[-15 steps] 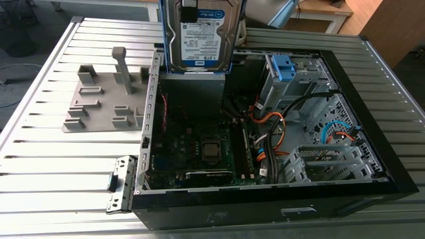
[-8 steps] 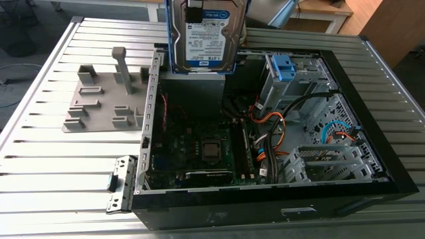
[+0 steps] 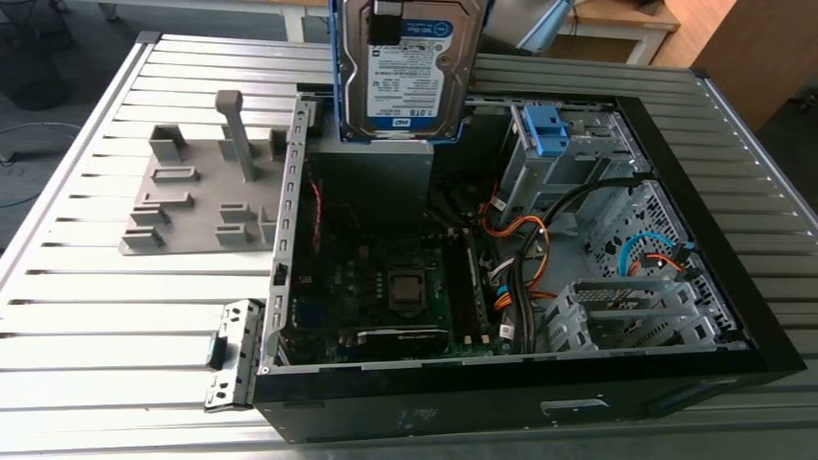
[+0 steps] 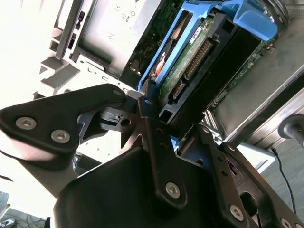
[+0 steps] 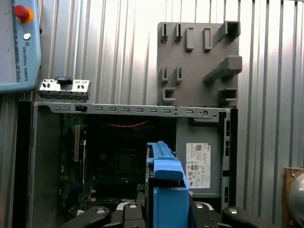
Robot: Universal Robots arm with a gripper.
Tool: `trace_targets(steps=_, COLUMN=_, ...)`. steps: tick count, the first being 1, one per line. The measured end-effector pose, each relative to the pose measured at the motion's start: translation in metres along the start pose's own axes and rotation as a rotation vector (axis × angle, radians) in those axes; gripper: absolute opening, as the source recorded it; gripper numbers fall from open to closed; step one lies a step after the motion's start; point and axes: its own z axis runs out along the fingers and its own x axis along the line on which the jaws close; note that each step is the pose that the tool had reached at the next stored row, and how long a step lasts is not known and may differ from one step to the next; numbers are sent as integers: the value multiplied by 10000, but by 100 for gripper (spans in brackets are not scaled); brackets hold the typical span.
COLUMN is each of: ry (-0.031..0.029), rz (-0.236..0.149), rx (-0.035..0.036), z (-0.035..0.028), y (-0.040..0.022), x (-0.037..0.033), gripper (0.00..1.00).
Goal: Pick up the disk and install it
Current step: 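Pick up the disk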
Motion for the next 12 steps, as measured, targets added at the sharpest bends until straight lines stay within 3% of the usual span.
trace_targets(steps=12, ry=0, rz=0, rx=-1, z=-2, y=-109, x=5, gripper=36)
